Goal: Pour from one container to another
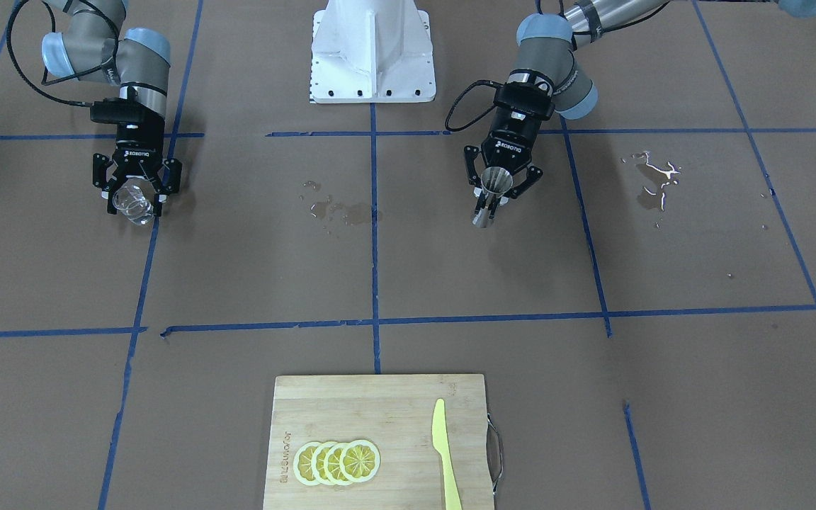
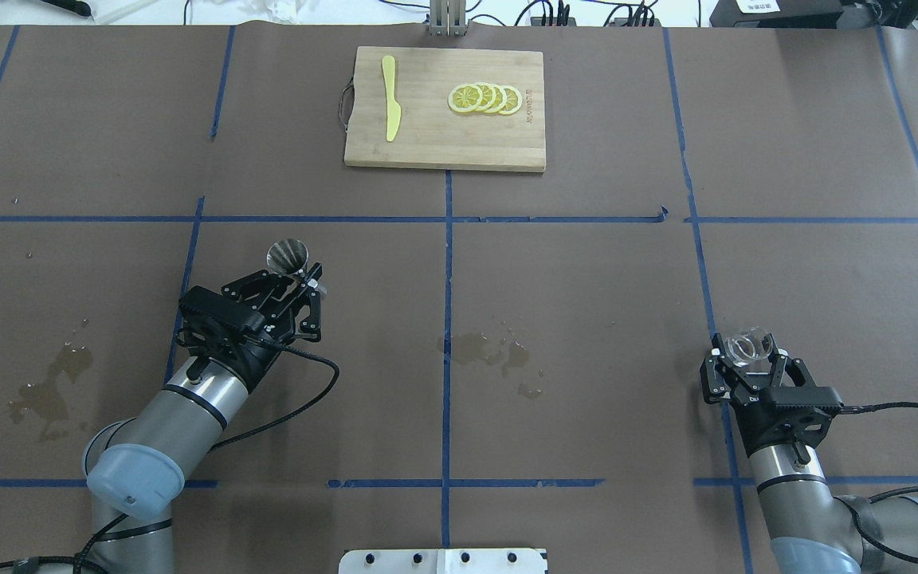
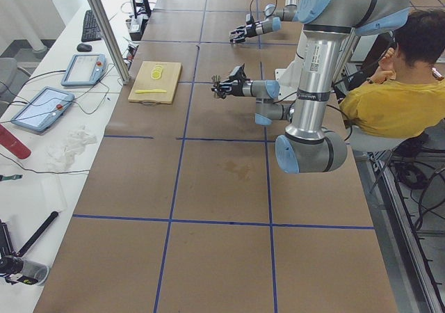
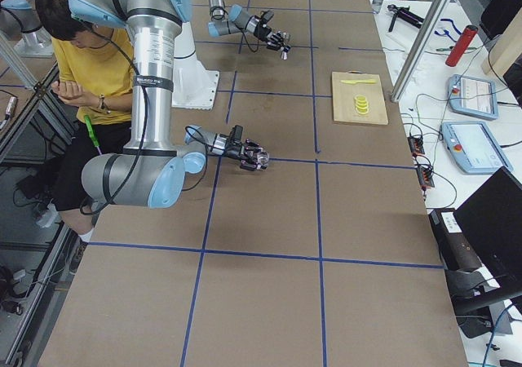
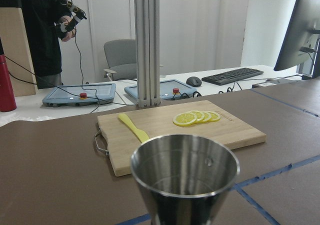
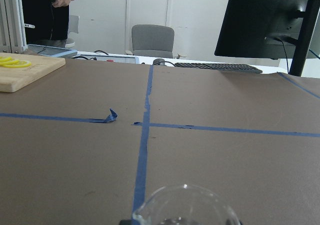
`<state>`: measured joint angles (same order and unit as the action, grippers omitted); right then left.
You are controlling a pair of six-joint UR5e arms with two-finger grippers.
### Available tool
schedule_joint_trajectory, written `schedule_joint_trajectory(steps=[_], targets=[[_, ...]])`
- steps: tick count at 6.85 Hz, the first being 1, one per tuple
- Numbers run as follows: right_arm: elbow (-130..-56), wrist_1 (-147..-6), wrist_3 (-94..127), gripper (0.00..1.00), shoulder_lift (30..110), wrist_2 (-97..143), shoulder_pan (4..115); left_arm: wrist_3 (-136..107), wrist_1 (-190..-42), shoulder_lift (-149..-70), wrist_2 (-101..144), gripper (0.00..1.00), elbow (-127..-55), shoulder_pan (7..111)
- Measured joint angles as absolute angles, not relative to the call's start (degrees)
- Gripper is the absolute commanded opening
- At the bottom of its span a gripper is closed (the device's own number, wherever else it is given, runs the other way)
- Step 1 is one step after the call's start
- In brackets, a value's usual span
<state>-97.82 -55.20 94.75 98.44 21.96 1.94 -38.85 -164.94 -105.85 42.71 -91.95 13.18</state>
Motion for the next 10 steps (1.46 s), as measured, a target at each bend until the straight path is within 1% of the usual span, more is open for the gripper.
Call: schedule_joint_trajectory(steps=[1, 4, 6, 9, 10], targets=[[-97.85, -55.19, 94.72, 0.0, 98.42, 21.99, 1.96, -38.85, -164.96, -105.88, 42.72, 0.0, -91.98, 13.18], [-98.83, -55.1, 90.01, 0.0, 97.88, 23.41, 3.06, -38.23, -164.91, -105.7, 42.72, 0.0, -91.97, 13.18], [-103.58, -55.03, 85.89, 0.0, 97.33, 25.21, 4.2, -37.85, -165.09, -105.4, 42.71, 0.0, -91.95, 13.18], [-112.82, -54.96, 78.16, 0.0, 97.03, 26.05, 4.15, -37.89, -165.61, -105.55, 42.14, 0.0, -92.09, 12.98], [-114.89, -54.97, 73.74, 0.0, 95.31, 26.94, 4.2, -37.89, -165.65, -105.43, 40.59, 0.0, -92.21, 12.92]])
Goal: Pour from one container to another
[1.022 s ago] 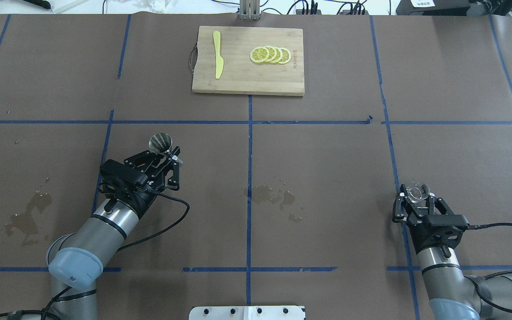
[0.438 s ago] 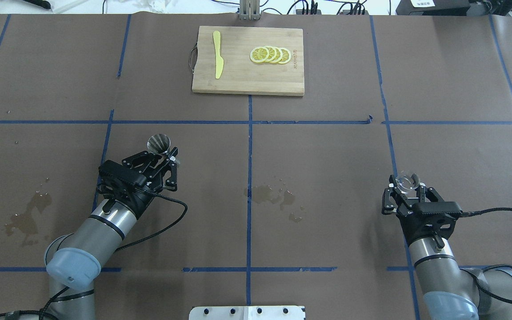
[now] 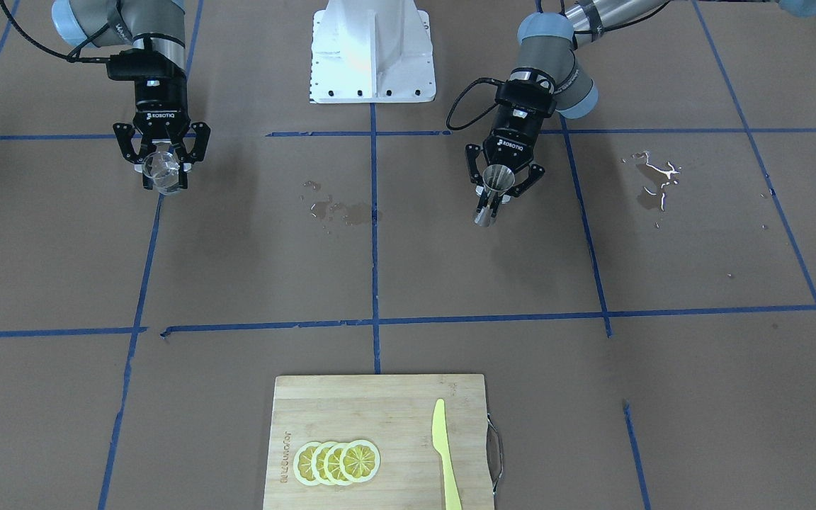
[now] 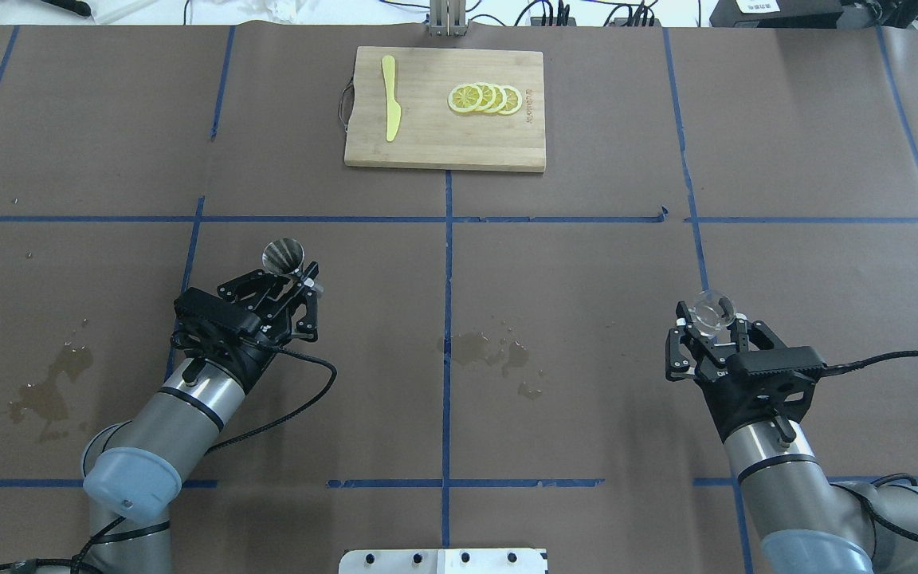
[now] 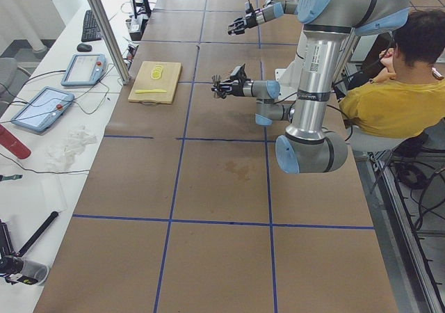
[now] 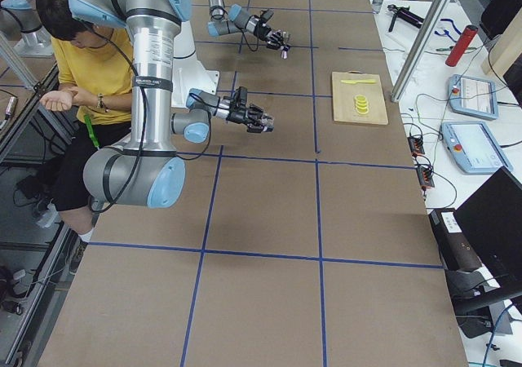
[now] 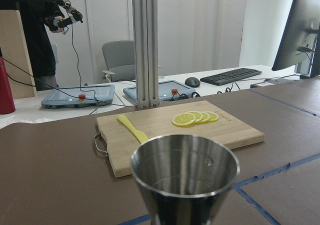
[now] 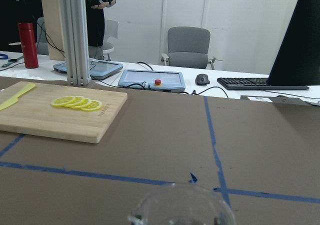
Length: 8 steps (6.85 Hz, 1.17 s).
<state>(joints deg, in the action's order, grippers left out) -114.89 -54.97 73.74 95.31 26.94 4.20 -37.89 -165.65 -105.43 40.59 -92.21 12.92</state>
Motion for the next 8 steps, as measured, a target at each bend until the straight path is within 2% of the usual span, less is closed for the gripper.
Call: schedule_joint_trajectory(steps=[3, 8], targets=[[-116.61, -55.01, 63.86, 0.0, 86.76, 28.39, 4.17, -36.35, -166.12, -105.3, 37.88, 0.0, -91.97, 12.53], [-115.99, -55.81, 54.74, 0.0, 76.66, 29.25, 2.12, -14.33, -177.09, -109.17, 51.47, 0.0, -90.5, 13.12]])
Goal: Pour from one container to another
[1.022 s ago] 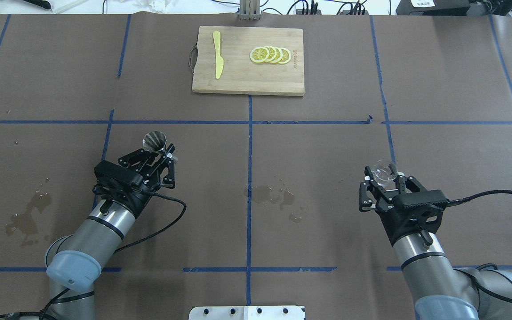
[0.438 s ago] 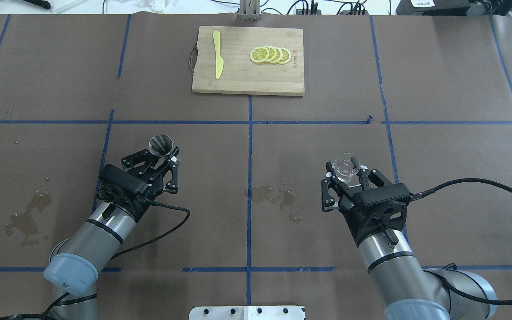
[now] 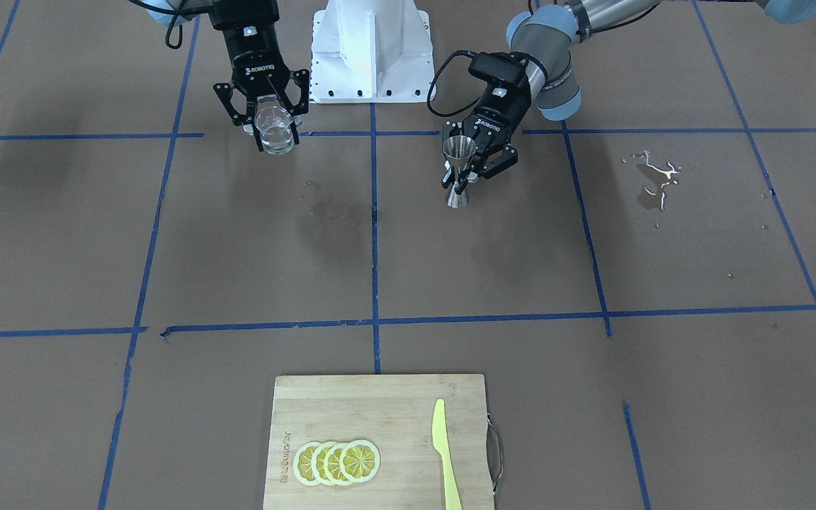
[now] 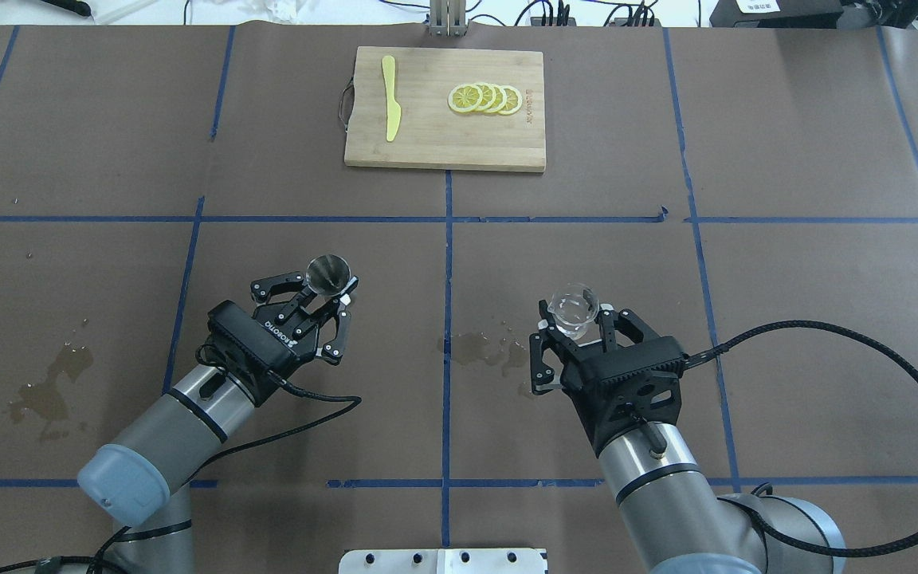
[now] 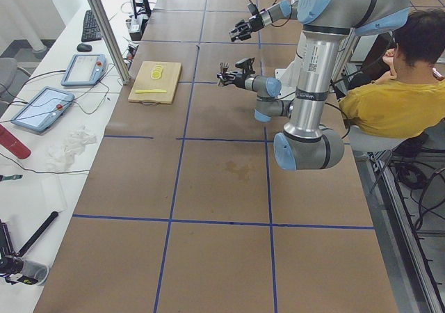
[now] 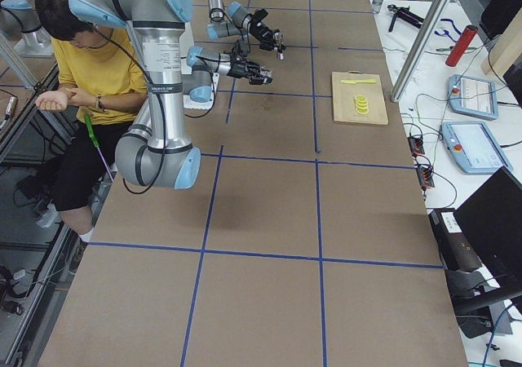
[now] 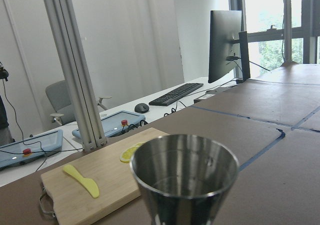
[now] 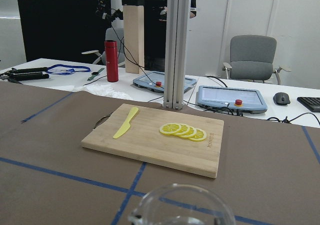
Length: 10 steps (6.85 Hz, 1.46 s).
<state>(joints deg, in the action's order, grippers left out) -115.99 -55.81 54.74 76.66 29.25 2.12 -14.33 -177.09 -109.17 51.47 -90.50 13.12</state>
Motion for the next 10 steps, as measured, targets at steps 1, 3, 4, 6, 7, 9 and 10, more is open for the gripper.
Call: schedule_joint_trajectory(steps=[1, 3, 4, 6, 7, 9, 10], targets=[[-115.49, -56.8, 52.31, 0.0, 74.1, 29.38, 1.77, -13.9, -176.2, -110.95, 54.81, 0.0, -89.21, 14.39], [-115.05, -63.09, 50.39, 0.0, 69.19, 29.63, 1.67, -13.52, -173.93, -113.28, 60.94, 0.0, -87.85, 16.76], [-115.05, -64.95, 49.92, 0.0, 67.98, 30.03, 1.83, -13.42, -173.79, -113.54, 62.17, 0.0, -87.62, 17.0], [-115.04, -66.11, 47.69, 0.0, 67.38, 32.8, 4.53, -13.47, -173.89, -114.24, 62.81, 0.0, -87.65, 16.15], [-115.06, -66.91, 46.5, 0.0, 67.19, 34.75, 6.68, -13.63, -173.88, -115.3, 62.69, 0.0, -87.1, 15.15], [-115.27, -70.37, 45.49, 0.0, 65.41, 39.63, 11.09, -13.68, -173.74, -118.68, 62.59, 0.0, -83.8, 14.02], [-115.37, -71.67, 45.4, 0.0, 64.88, 41.51, 12.78, -13.68, -173.62, -120.78, 62.74, 0.0, -82.61, 13.91]])
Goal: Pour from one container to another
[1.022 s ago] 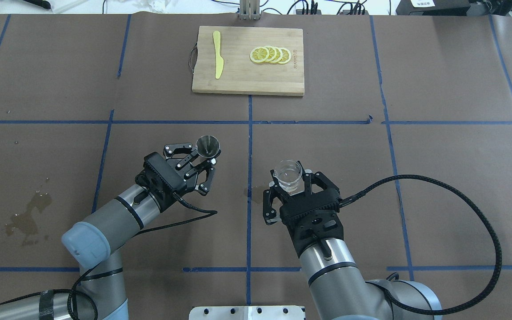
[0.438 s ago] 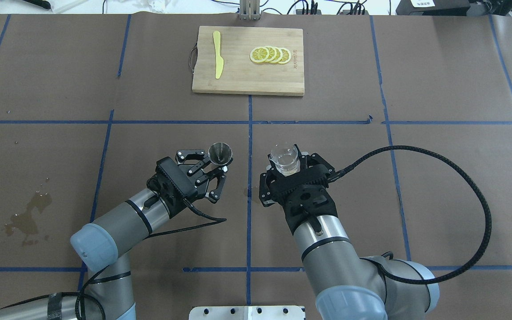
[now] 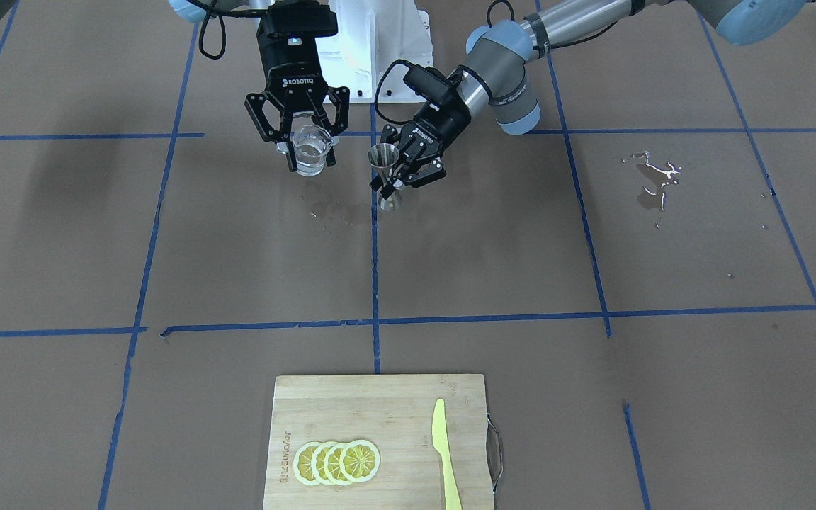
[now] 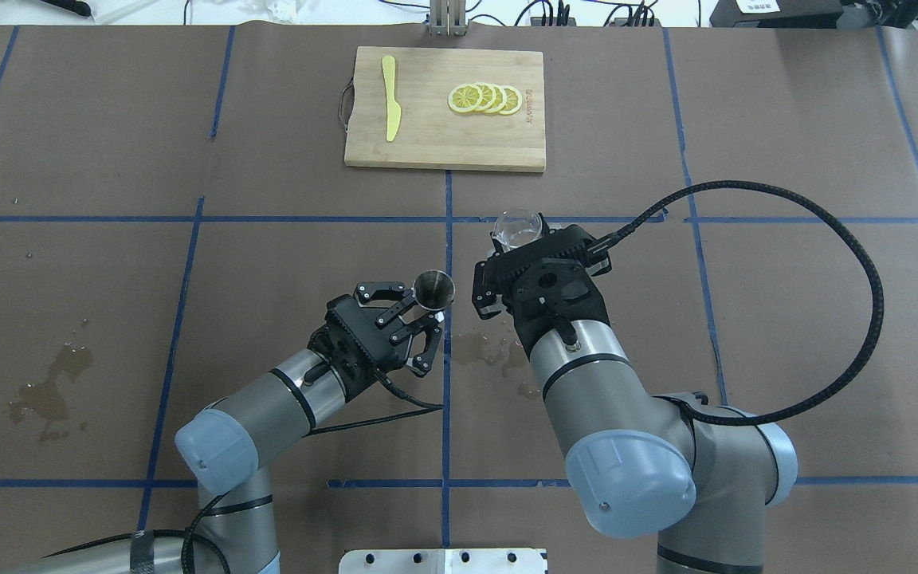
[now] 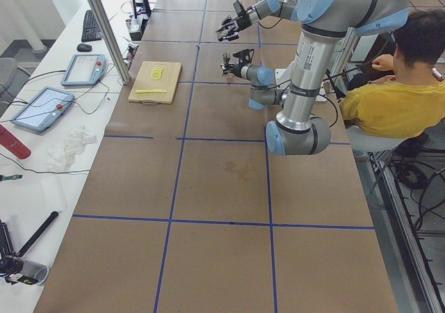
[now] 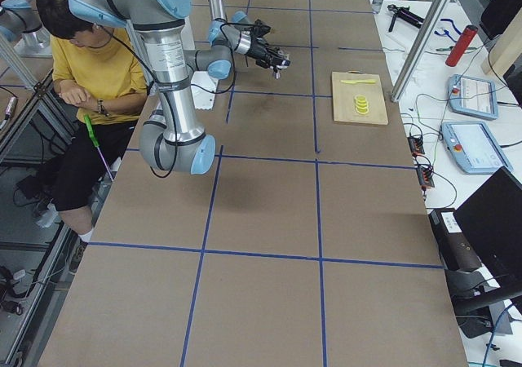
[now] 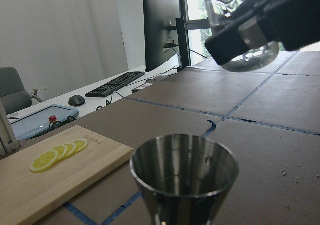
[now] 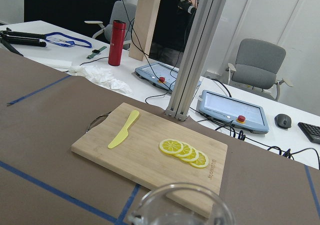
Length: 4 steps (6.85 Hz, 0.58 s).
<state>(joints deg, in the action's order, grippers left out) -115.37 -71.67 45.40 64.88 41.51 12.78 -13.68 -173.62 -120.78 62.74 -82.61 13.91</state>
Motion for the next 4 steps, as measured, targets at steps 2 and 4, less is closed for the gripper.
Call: schedule_joint_trajectory(steps=[2, 4], targets=[[-115.89, -72.48, 45.23, 0.0, 64.78, 42.74, 13.87, -13.84, -173.53, -123.59, 62.91, 0.0, -80.99, 14.01], [-118.03, -74.55, 45.06, 0.0, 65.22, 42.87, 13.92, -14.29, -173.56, -124.26, 63.27, 0.0, -79.38, 14.85]])
